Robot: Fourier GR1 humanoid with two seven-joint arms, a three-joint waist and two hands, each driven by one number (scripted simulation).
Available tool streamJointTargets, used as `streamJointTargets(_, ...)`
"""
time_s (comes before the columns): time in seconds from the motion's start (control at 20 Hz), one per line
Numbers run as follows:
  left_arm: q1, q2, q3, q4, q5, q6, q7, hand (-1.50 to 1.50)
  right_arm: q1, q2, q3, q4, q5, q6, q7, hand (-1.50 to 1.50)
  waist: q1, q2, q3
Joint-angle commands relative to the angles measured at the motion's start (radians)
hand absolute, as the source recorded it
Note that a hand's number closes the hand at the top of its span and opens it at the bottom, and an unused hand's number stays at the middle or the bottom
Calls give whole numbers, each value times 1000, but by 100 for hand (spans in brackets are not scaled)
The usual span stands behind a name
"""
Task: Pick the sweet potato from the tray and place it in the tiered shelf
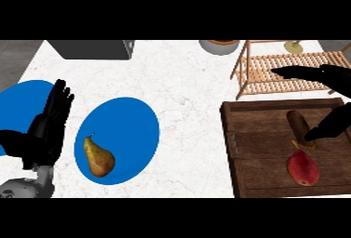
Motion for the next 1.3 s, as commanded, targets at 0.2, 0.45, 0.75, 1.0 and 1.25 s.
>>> streamJointTargets(0.2,-5,-6,-6,-11,-2,-4,35,0,-90,-110,211,-248,322,67,136,-150,3,-5,0)
streamJointTargets(0.45,-49,-27,1,1,-29,30,40,0,-87,-45,351,-355,522,36,321,-150,-10,-1,0)
streamJointTargets(0.75,-12,-21,36,8,-18,-34,27,0,5,61,390,-357,665,41,444,-150,-5,1,1)
streamJointTargets(1.0,13,-48,23,-4,-57,-22,7,0,22,50,443,-317,844,13,430,-150,-1,2,1)
streamJointTargets(1.25,26,-37,55,-20,-44,-47,19,0,33,0,458,-214,980,-16,416,-150,2,2,2)
